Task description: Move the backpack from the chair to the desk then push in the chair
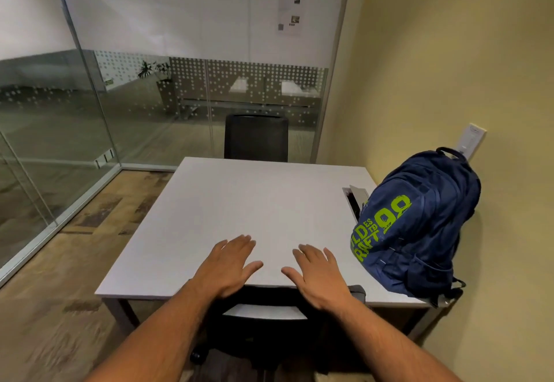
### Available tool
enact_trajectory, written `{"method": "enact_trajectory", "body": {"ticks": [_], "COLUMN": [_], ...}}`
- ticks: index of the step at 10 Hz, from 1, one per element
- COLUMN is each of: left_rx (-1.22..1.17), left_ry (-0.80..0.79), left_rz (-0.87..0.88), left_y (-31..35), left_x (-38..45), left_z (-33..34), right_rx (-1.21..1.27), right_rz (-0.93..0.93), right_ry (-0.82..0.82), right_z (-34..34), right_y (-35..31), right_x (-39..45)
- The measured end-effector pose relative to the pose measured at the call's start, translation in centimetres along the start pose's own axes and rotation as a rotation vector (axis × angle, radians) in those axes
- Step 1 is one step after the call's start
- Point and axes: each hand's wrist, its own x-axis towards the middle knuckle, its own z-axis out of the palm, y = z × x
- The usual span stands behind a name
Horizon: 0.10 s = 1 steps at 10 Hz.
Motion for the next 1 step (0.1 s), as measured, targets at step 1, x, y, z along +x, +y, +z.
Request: {"method": "enact_trajectory", "body": {"ticks": [1], "left_rx": [0.072], "left_ry": [0.066], "left_rz": [0.029], "left_y": [0.22], "left_x": [2.56], "left_z": [-2.59], "right_rx": [-0.035], "right_rz": [0.038], "right_ry": [0.073], "right_z": [-2.39], "right_y": [-0.75], "right_x": [2.06]}}
